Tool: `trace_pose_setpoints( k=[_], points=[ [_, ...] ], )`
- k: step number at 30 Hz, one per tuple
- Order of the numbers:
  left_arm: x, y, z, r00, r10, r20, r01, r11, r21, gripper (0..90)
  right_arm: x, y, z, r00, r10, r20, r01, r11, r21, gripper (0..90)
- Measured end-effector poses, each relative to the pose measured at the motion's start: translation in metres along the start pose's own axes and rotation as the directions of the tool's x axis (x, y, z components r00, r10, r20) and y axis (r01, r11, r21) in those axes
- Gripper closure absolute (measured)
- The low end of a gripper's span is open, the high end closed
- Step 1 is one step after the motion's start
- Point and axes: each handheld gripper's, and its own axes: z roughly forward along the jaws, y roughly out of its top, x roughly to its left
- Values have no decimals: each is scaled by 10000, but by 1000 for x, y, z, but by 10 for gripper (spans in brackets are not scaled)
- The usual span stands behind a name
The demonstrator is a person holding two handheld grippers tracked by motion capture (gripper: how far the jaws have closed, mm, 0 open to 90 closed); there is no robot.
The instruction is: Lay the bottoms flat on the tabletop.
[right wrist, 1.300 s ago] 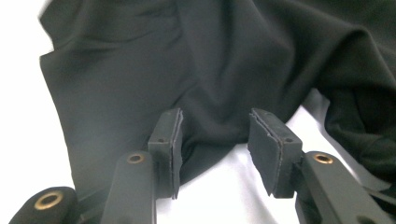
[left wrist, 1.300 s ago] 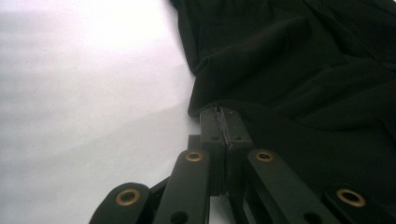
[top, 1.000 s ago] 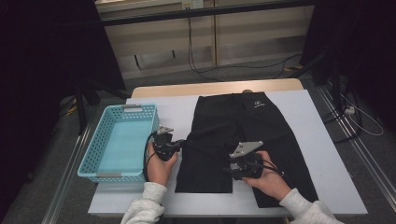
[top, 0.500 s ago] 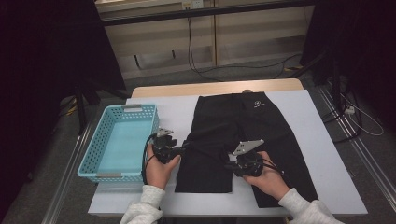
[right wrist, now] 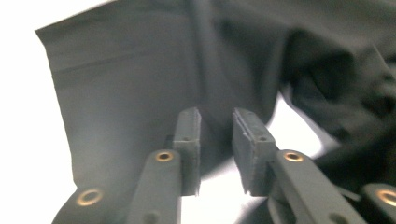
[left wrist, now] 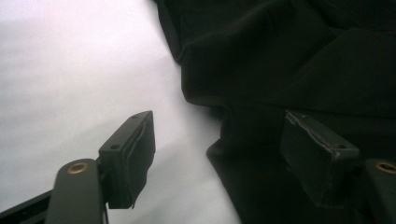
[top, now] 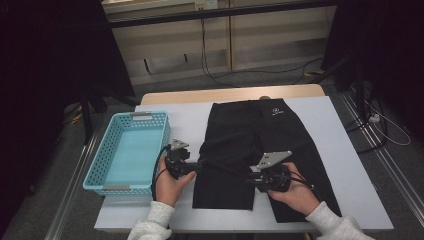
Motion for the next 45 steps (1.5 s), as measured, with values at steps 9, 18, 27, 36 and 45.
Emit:
trace_pose_setpoints(
  k=[9,18,27,36,45],
  points=[
    [2,1,-2,9999,152,36,-152,9999,-26,225,35,12,25,9921,-1019,-729,1001,9946,-275,508],
    [-1,1,-1,9998,181,25,-181,9998,-57,221,52,13,43,9765,-1719,-1300,1717,9851,-129,822],
    [2,2,0,10000,19,-8,-19,10000,-20,220,51,8,30,9547,-1611,-2500,1728,9846,254,900],
    [1,2,2,9999,-54,-94,54,10000,52,230,43,17,23,9784,-1264,-1637,1137,9899,-852,623],
    [2,2,3,9995,-198,-236,196,9998,-85,270,61,31,55,9678,-1870,-1685,1775,9816,-702,549]
  ],
)
